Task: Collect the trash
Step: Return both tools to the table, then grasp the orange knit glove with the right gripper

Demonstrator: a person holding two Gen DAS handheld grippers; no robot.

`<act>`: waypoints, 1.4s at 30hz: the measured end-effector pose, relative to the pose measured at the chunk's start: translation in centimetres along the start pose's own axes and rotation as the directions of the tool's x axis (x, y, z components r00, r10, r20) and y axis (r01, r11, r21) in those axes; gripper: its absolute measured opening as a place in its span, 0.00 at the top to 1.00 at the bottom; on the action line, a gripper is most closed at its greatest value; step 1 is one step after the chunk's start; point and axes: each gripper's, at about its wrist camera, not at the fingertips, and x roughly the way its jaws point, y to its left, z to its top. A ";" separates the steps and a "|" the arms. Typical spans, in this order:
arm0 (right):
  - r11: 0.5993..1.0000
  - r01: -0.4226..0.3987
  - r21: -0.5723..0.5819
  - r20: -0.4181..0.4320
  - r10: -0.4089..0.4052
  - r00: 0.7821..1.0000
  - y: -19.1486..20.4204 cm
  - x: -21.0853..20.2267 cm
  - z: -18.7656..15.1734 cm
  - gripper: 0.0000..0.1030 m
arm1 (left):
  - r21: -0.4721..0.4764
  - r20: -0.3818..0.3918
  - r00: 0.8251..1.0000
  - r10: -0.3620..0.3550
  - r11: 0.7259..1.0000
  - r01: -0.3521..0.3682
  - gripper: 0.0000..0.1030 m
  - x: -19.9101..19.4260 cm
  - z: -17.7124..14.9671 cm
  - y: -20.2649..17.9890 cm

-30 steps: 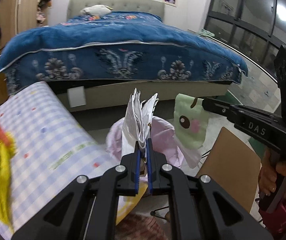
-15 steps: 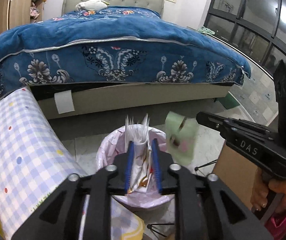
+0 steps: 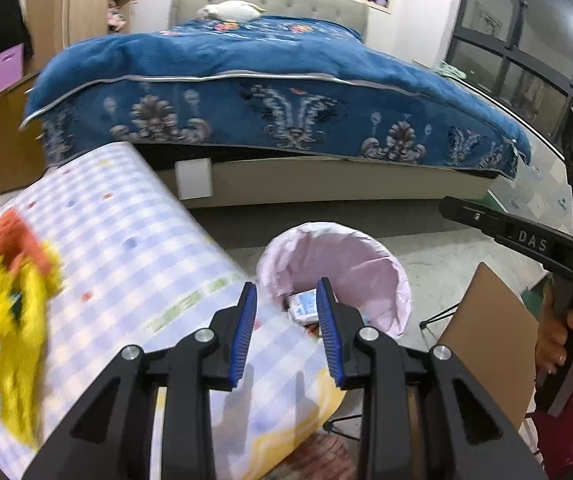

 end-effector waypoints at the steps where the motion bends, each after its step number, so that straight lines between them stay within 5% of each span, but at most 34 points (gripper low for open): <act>1: 1.000 -0.021 -0.023 -0.003 0.020 1.000 1.2 -0.2 -0.2 0.89 | -0.014 0.006 1.000 0.015 1.000 -0.015 0.72 -0.9 -0.5 0.7; 9: 0.972 -0.121 -0.199 -0.048 0.114 0.992 10.0 -0.3 -1.0 0.89 | -0.114 0.048 0.992 0.118 0.987 -0.112 0.71 -6.0 -3.7 5.8; 14: 0.942 -0.201 -0.268 -0.110 0.177 0.978 15.0 0.4 -1.7 0.73 | -0.211 0.043 0.979 0.201 0.959 -0.188 0.59 -8.6 -6.1 10.0; 18: 0.910 -0.240 -0.339 -0.110 0.215 0.970 19.1 0.5 -1.5 0.64 | -0.289 0.037 0.949 0.314 0.912 -0.290 0.41 -11.3 -7.6 13.9; 25: 0.881 -0.275 -0.386 -0.114 0.251 0.961 25.0 2.7 1.0 0.48 | -0.369 0.033 0.887 0.460 0.831 -0.417 0.34 -14.7 -8.2 20.0; 33: 0.866 -0.298 -0.402 -0.171 0.248 0.954 30.1 8.5 2.7 0.48 | -0.411 -0.010 0.857 0.515 0.779 -0.473 0.31 -14.2 -7.1 25.4; 42: 0.867 -0.317 -0.384 -0.257 0.230 0.939 35.0 14.7 3.3 0.40 | -0.414 -0.027 0.857 0.514 0.775 -0.478 0.31 -12.6 -6.5 28.0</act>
